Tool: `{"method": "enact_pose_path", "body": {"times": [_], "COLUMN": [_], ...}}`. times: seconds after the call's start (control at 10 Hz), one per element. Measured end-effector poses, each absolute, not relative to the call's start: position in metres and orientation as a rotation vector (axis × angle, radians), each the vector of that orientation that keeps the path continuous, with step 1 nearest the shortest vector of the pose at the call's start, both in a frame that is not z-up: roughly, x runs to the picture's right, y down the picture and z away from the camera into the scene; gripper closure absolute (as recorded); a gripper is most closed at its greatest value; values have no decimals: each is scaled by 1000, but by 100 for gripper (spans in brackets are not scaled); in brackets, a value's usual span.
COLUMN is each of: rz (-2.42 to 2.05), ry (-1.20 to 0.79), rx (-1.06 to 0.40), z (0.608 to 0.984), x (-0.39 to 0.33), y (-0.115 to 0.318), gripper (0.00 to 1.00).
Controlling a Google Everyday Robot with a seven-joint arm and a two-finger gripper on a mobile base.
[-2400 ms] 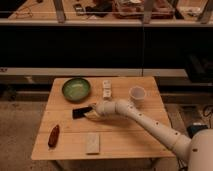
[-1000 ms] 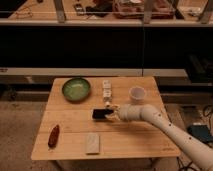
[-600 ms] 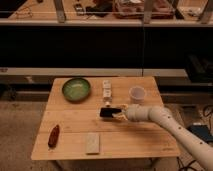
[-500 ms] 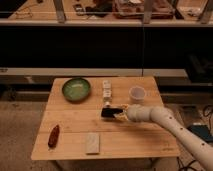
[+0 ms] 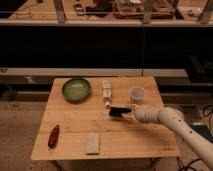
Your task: Place the eraser in the ceramic cup
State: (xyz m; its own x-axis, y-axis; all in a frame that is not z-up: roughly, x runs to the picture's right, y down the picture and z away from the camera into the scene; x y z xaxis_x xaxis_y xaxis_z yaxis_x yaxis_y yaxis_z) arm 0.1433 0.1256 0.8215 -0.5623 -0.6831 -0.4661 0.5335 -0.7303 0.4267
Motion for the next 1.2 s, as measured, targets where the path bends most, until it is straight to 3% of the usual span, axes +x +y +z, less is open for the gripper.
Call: {"method": "enact_pose_path", "body": {"times": [1.2], "rz": [-2251], "ry": [-79], "rx": [532], "z": [791], "x": [260], "y": [96], "gripper": [100]}}
